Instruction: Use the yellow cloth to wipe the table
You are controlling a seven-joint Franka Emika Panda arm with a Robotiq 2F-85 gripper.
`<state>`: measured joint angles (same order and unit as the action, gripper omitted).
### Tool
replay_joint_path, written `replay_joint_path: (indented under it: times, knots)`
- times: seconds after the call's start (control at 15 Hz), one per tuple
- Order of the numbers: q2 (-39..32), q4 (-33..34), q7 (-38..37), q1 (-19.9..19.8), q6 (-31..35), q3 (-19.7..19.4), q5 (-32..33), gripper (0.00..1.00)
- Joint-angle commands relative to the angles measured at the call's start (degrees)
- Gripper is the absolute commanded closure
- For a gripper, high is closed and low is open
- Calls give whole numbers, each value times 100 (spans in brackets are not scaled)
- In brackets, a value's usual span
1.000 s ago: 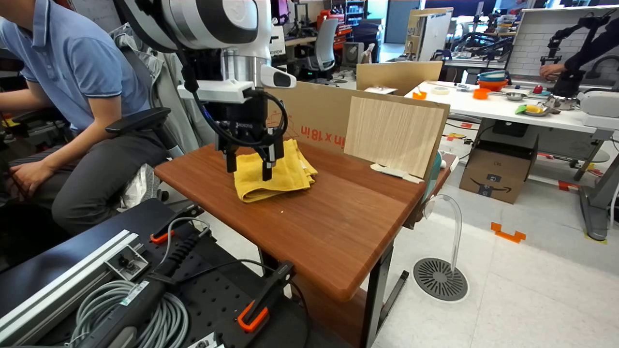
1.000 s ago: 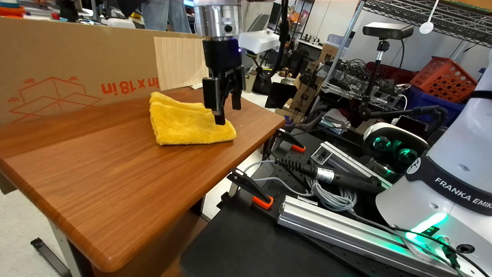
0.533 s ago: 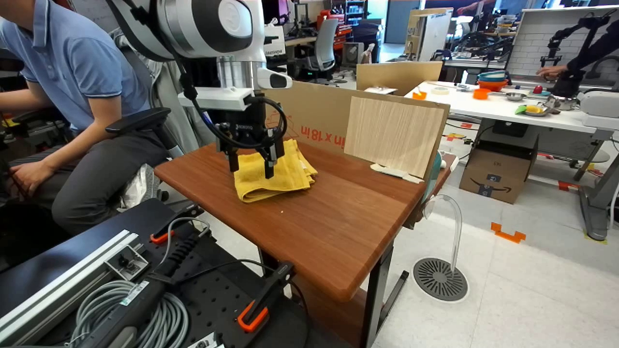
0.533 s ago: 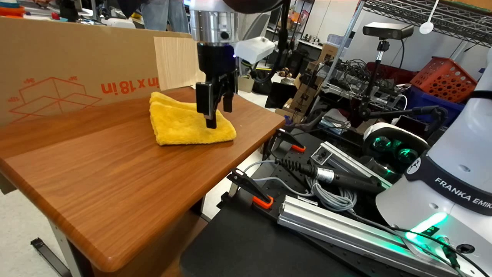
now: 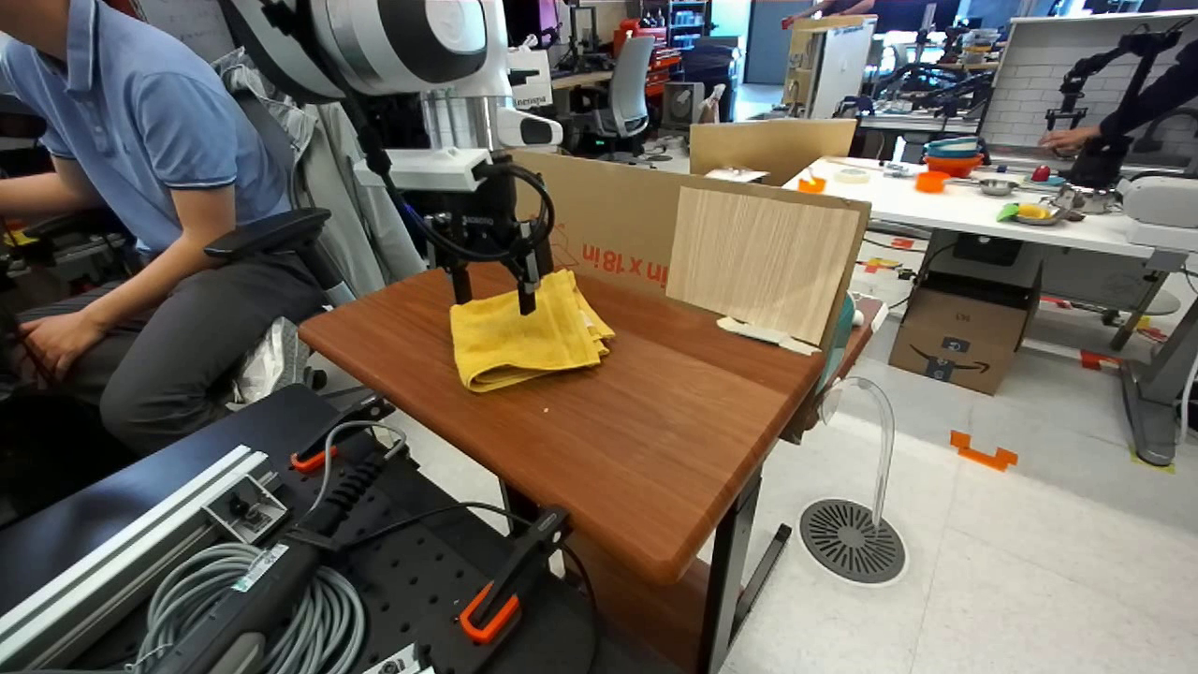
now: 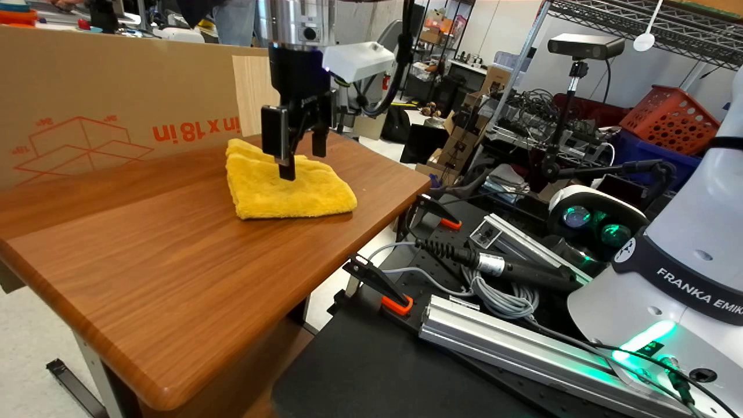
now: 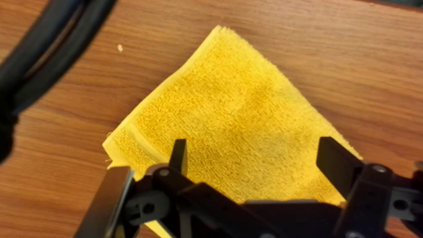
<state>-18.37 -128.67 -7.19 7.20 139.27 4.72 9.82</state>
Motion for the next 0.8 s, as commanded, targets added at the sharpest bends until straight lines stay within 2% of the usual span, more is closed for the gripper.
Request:
replay_joint_path:
  times: [0.0, 0.4, 0.73]
  knots:
    - [-104, 101, -46, 49, -51, -98, -23, 0]
    - [-437, 357, -121, 54, -93, -196, -24, 0]
    - [-1004, 605, -89, 66, 174, -108, -190, 0]
